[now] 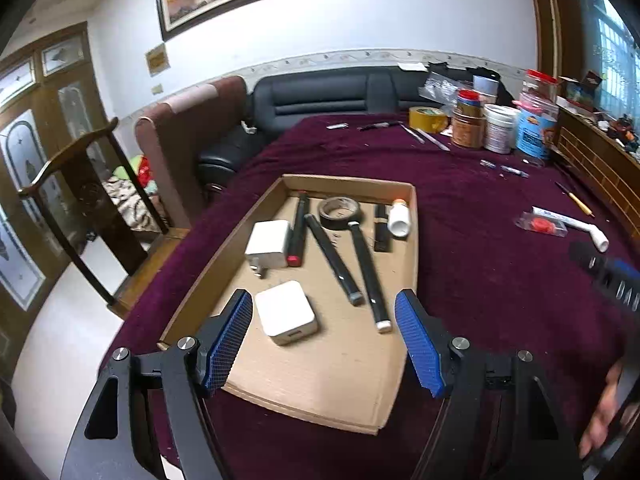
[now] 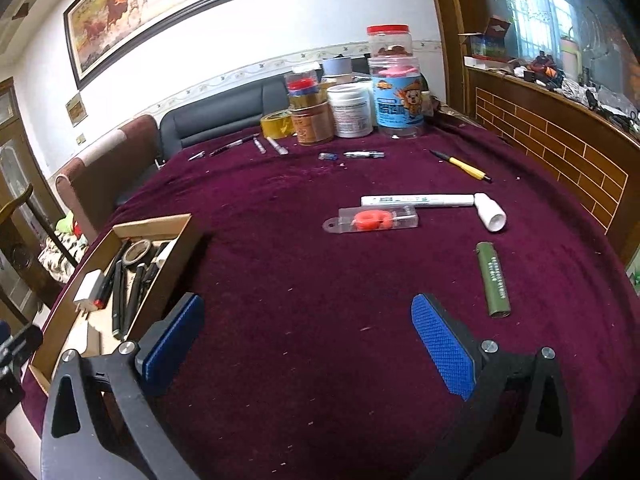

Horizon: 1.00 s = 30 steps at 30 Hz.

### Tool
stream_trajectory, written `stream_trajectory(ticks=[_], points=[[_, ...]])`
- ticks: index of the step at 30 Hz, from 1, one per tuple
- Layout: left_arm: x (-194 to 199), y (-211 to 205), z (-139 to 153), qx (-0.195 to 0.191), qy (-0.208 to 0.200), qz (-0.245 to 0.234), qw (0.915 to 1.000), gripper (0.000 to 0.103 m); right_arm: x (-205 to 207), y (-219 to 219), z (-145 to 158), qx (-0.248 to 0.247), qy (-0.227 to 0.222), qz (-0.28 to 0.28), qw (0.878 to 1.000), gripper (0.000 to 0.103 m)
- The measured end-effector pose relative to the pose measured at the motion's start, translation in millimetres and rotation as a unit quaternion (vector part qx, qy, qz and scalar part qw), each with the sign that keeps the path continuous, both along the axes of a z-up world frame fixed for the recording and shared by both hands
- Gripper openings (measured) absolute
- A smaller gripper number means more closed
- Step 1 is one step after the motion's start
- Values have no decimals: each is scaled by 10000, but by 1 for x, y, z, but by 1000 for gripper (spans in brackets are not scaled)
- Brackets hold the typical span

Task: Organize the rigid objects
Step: 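Move both tools from the tray back over the cloth toward remaining items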

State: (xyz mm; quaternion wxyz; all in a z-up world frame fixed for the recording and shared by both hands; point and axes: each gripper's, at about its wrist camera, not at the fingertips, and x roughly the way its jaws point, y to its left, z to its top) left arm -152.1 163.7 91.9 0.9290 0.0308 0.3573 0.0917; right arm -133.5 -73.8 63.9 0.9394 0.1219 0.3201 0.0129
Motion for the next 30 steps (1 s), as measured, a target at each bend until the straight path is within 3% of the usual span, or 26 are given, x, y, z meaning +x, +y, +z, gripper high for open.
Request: stream_trajectory(ticks=[7,11,13,16,22,25,27,30], points=[[2,-9,-5,-329,59,-321,9989,68,37,-92,15,399,198,-511,9977,103],[4,-16,-5,-528,40,-508,9973,68,78,-133,3,770,619,-449,9941,103],[4,-20,-4,-547,20,-574,9969,68,105,-143,-7,1052,826,-135,9909,103],[4,-23,-2,-545,-12,-609,9967,68,143,-140,-26,1479,1306,478,9792,103],[12,-25,-7,-670,135,-615,9958,68,187,-123,-54,1737,1748,681,9668,103],[16,-27,-13,-744,259,-649,9948,68,195,-110,-54,1705,1669,799,9678,103],[17,-29,-15,-737,300,-677,9945,68,198,-102,-55,1824,1732,1025,9624,103],[19,-31,-17,-776,315,-732,9938,68,189,-83,-55,2154,1788,1721,9445,103]])
